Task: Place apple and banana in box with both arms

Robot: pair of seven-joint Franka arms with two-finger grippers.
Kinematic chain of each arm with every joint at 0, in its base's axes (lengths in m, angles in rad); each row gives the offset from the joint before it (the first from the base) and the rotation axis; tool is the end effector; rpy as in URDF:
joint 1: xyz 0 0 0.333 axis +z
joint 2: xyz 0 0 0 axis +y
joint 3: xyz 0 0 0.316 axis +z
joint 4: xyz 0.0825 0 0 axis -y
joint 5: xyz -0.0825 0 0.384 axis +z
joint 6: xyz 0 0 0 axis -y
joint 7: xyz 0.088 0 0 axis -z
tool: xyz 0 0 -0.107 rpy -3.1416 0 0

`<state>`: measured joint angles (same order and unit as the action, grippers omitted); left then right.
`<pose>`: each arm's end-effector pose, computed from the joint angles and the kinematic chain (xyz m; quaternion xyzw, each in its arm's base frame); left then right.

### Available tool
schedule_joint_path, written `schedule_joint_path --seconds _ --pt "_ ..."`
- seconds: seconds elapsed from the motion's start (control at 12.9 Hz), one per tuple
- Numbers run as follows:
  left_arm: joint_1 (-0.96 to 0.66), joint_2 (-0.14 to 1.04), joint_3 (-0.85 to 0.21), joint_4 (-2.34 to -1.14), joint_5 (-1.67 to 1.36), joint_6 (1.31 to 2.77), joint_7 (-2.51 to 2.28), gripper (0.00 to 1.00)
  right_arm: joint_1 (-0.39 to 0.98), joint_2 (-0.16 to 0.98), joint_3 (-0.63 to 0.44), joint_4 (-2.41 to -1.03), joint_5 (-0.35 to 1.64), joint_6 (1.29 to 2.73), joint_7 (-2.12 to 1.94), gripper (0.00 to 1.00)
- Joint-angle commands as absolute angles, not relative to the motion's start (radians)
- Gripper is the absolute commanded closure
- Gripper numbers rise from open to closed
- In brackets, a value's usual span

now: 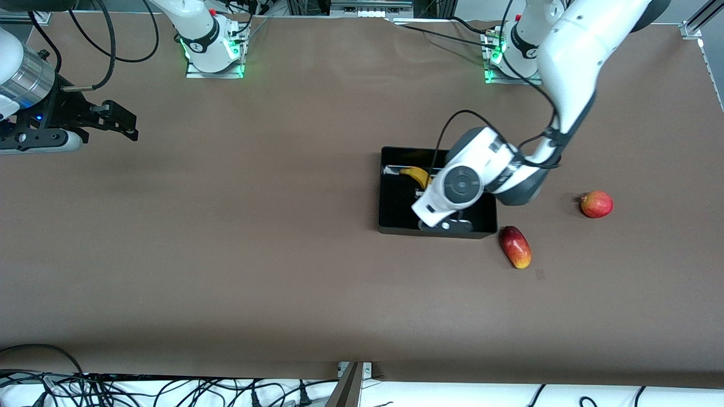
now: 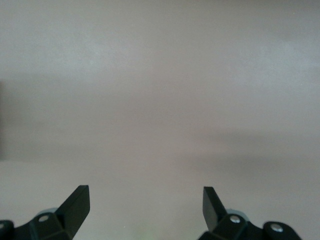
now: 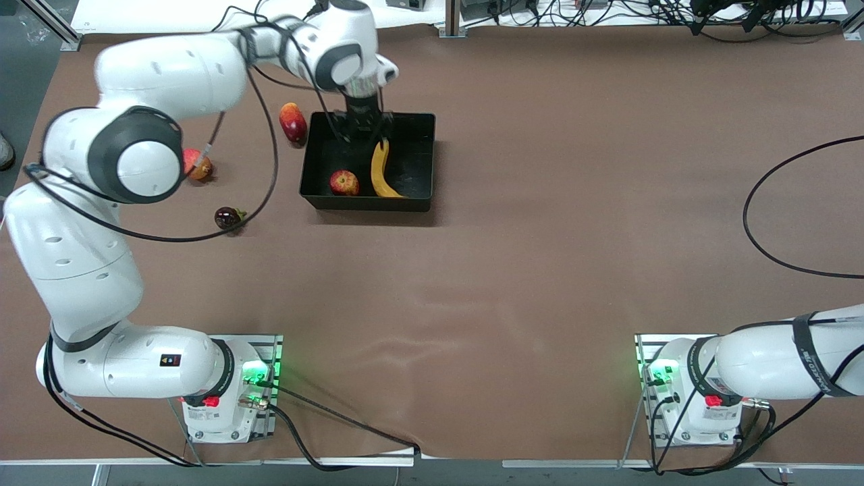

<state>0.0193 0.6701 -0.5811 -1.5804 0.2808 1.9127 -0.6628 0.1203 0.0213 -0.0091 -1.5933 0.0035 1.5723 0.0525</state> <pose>0.5997 -0.2933 0.2772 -0.9924 -0.0187 0.1198 0.0196 0.5563 0.0626 0.6022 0.9993 0.0293 -0.0212 0.0001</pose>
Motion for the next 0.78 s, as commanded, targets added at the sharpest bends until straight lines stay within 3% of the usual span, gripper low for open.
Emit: schedule_joint_path --seconds 0.0,0.47,0.54,0.7 --pt "0.132 0.494 -0.595 -1.601 0.288 1.833 -0.626 0.0 0.106 0.028 0.005 -1.575 -0.003 1.569 0.058 0.0" --pt "0.374 0.401 -0.586 -1.402 0.275 1.513 -0.107 0.0 0.106 0.028 0.005 -1.575 -0.003 1.569 0.058 0.0" --pt "0.374 0.346 -0.55 -1.413 0.241 1.511 -0.018 0.0 0.106 0.028 0.005 -1.575 -0.003 1.569 0.058 0.0" --pt "0.287 0.241 -0.357 -1.439 0.113 1.511 0.061 0.0 0.106 0.028 0.005 -1.575 -0.003 1.569 0.058 0.0"
